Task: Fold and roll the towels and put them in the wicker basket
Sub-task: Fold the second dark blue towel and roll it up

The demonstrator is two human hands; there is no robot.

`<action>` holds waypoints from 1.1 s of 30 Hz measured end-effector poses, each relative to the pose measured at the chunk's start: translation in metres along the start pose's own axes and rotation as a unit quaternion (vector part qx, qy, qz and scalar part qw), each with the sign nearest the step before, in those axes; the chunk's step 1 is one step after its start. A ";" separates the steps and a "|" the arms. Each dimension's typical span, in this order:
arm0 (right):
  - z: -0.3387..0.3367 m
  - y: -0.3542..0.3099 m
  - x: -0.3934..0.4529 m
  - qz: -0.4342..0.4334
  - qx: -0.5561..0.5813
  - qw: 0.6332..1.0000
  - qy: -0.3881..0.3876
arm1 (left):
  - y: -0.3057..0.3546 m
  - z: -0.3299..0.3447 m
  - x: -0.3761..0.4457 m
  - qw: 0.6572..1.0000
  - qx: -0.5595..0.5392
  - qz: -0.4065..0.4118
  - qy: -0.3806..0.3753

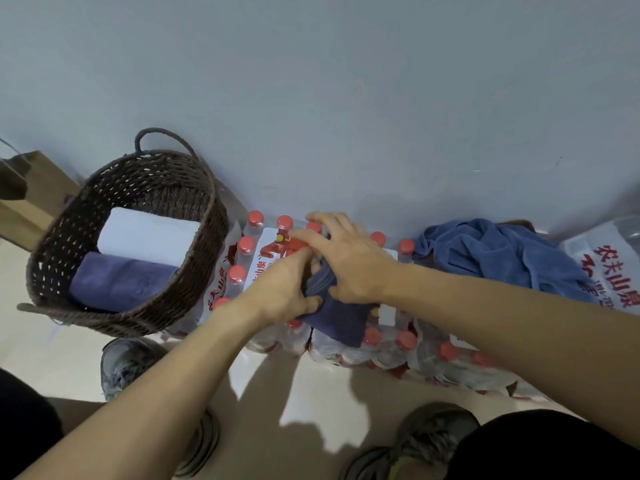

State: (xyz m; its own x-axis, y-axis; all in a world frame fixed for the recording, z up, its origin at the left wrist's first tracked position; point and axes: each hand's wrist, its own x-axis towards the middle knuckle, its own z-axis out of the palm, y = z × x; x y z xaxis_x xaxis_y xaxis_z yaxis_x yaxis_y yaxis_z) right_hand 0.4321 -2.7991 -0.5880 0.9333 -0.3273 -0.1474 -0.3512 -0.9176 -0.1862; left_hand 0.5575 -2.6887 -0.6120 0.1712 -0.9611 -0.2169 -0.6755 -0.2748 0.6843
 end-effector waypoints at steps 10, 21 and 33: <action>-0.041 0.032 -0.050 0.118 0.276 0.947 -0.118 | 0.007 -0.030 0.002 0.962 -0.267 0.024 -0.053; 0.032 0.074 -0.073 0.391 0.357 0.848 0.019 | -0.004 0.059 0.015 0.953 -0.260 -0.156 -0.020; 0.029 0.048 -0.087 0.169 0.336 0.915 -0.145 | 0.000 0.065 -0.008 0.991 -0.044 0.123 -0.019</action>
State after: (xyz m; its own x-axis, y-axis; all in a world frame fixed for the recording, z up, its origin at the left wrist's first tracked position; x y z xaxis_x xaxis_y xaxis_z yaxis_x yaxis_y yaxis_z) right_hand 0.3316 -2.8079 -0.6118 0.7385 -0.4036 -0.5401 -0.6732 -0.3980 -0.6232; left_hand 0.5095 -2.6786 -0.6558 -0.0199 -0.9980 -0.0604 -0.6282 -0.0345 0.7773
